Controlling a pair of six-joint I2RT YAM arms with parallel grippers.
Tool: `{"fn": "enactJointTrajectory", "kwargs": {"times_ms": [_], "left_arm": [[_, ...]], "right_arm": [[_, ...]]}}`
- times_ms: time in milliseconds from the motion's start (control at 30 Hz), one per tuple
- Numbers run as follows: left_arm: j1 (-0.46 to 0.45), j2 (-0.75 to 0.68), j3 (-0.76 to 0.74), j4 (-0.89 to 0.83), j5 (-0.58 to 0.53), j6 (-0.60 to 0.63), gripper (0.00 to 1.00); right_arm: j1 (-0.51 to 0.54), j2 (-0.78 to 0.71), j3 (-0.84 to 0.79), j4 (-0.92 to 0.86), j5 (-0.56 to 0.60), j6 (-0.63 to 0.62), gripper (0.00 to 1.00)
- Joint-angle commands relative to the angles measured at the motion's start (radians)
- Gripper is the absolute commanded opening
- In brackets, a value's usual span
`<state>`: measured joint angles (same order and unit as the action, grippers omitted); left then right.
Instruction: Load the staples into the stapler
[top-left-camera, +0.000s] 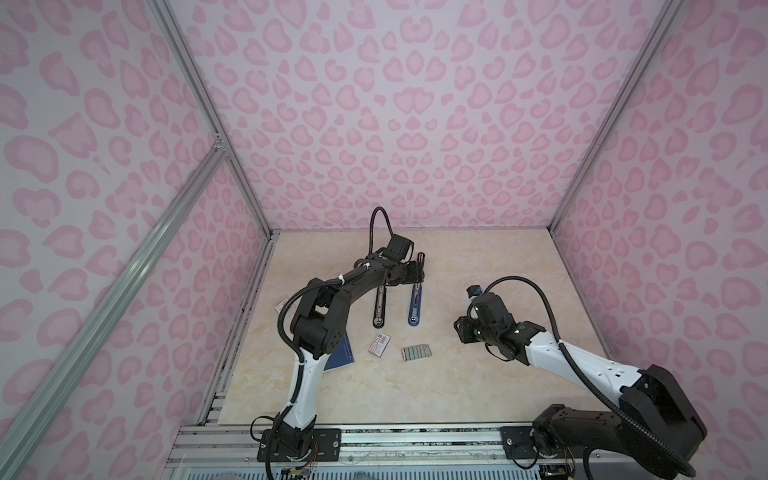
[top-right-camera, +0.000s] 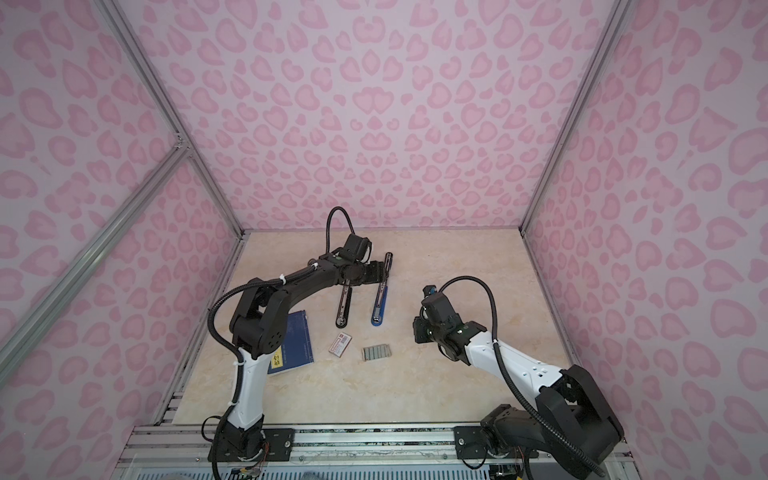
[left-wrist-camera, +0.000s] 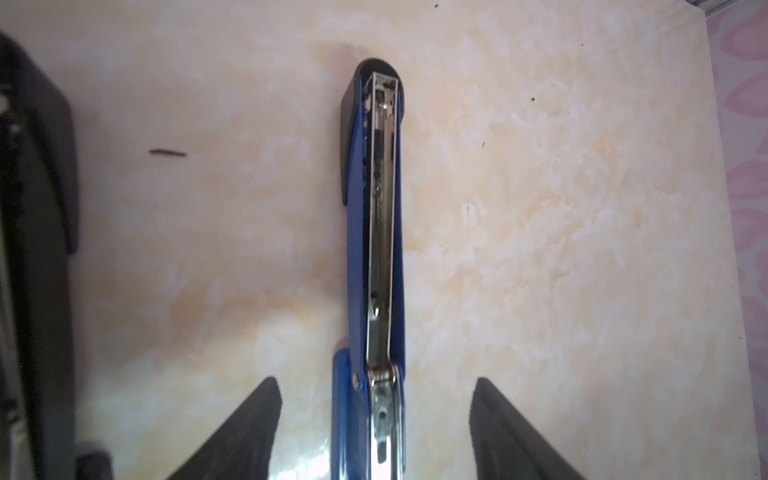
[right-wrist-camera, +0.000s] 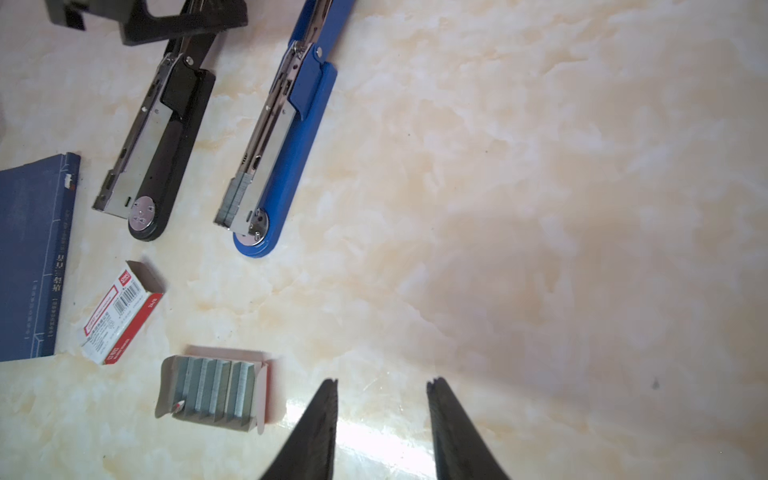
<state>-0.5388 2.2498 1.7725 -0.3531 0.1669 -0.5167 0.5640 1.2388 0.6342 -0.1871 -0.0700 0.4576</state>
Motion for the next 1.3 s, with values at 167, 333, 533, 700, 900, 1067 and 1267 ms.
{"fn": "enactJointTrajectory", "kwargs": {"times_ms": [167, 333, 533, 700, 900, 1067, 1267], "left_arm": [[-0.001, 0.177, 0.240, -0.142, 0.050, 0.036, 0.73], [-0.027, 0.227, 0.297, -0.150, 0.122, 0.036, 0.64], [-0.076, 0.244, 0.332, -0.177, 0.174, 0.087, 0.64], [-0.126, 0.236, 0.329, -0.213, 0.221, 0.151, 0.63], [-0.176, 0.195, 0.288, -0.261, 0.256, 0.218, 0.62], [-0.209, 0.148, 0.254, -0.288, 0.215, 0.274, 0.62], [-0.228, 0.142, 0.292, -0.284, 0.149, 0.319, 0.68]], "right_arm": [[-0.029, -0.087, -0.083, -0.024, 0.018, 0.044, 0.39], [-0.048, -0.101, -0.104, -0.014, 0.028, 0.052, 0.39], [-0.058, -0.083, -0.107, -0.005, 0.024, 0.056, 0.39], [-0.070, -0.091, -0.116, -0.008, 0.039, 0.080, 0.39], [-0.118, -0.142, -0.142, 0.004, 0.043, 0.111, 0.40], [-0.188, -0.214, -0.186, 0.033, 0.042, 0.137, 0.42], [-0.315, -0.302, -0.217, 0.062, -0.032, 0.156, 0.54]]}}
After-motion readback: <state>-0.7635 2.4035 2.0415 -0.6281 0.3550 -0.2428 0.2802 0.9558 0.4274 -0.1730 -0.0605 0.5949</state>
